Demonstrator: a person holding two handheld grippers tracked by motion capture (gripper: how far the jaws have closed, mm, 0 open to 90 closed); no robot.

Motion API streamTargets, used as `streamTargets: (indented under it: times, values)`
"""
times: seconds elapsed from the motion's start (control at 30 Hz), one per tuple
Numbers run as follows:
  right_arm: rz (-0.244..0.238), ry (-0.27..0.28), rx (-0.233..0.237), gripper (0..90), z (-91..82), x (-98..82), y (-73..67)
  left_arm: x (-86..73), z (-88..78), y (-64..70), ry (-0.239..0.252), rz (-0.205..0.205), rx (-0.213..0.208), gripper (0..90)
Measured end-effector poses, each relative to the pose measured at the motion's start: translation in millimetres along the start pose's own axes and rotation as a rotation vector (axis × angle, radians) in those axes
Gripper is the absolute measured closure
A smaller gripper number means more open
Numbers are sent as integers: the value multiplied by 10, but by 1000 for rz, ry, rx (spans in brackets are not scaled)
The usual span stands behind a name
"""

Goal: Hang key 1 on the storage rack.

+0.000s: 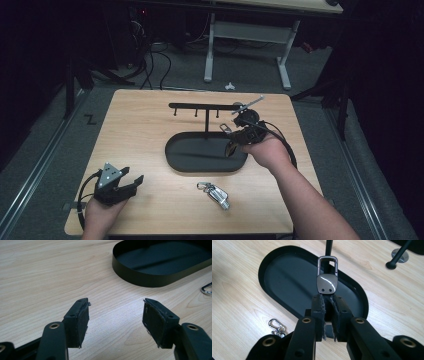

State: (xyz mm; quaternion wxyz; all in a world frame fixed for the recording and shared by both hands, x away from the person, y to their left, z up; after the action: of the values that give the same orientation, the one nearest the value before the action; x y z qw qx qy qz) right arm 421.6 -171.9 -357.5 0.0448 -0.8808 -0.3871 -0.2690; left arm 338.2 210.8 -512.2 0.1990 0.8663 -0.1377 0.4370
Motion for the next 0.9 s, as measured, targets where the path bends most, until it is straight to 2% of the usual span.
streamTargets:
  times: [0.4, 0.63, 0.9]
  values:
    - [-13, 23, -32, 814, -89, 216, 73, 1, -4, 4, -5, 9, -2, 383]
    - [-19, 23, -42, 814, -6, 359, 67, -1, 2, 2, -7, 6, -5, 380]
    - [-22, 10, -52, 814, 132, 357, 35, -2, 1, 14, -9, 14, -7, 381]
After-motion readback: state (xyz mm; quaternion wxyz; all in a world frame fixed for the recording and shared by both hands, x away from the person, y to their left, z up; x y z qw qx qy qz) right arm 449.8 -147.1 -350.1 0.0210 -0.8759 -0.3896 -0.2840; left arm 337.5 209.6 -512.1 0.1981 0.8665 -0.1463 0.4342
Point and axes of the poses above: each handheld gripper's, and its own axes: z roughly forward along the jaws, x roughly out of its top, y roughly to its right, the point moved 2 cm from there along z, roughly forward along the jaws, and after that the axes turned 14 degrees about -z, right-handed, at the moved point
